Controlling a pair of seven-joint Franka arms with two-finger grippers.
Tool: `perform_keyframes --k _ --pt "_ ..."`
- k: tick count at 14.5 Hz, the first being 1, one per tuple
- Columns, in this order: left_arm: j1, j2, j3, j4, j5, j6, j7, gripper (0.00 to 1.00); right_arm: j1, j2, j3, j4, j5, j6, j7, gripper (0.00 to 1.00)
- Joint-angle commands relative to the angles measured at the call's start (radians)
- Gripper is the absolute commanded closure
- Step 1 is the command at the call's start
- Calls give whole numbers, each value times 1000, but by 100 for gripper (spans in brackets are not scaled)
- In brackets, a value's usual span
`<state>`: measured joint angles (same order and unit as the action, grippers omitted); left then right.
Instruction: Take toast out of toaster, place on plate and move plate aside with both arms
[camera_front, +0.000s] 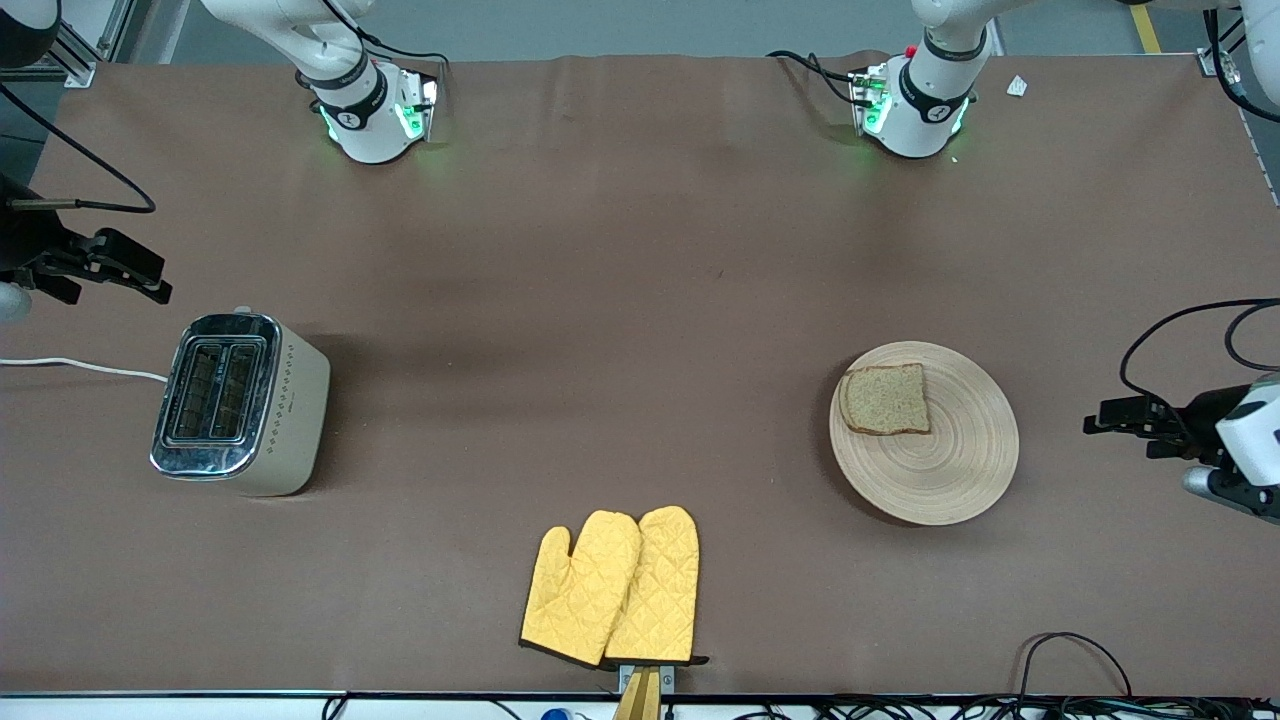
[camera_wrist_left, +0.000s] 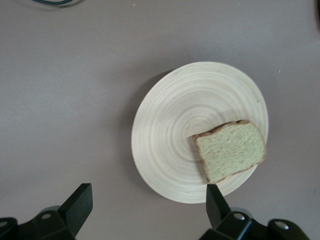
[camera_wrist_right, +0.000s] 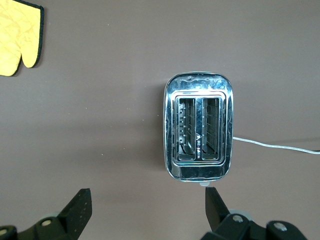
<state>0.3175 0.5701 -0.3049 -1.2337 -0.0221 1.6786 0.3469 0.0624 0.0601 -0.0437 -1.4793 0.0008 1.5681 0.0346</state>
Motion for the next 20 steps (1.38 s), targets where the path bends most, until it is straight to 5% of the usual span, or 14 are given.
perform_keyframes --k 1,7,13,15,20 --pt "-50 -53 9 -27 25 -43 -103 0 4 -13 2 -9 -22 20 28 0" --pt "-166 -148 9 -29 25 -131 -391 0 -3 -13 -1 -16 -21 10 28 0" --pt "-243 -261 15 -29 45 -207 -425 0 -16 -13 -4 -15 -19 16 19 0" --pt "-323 -289 53 -30 144 -229 -418 0 -15 -13 -4 -12 -19 20 19 0" --pt "-391 -430 173 -104 146 -232 -405 0 -16 -13 -4 -12 -19 20 18 0"
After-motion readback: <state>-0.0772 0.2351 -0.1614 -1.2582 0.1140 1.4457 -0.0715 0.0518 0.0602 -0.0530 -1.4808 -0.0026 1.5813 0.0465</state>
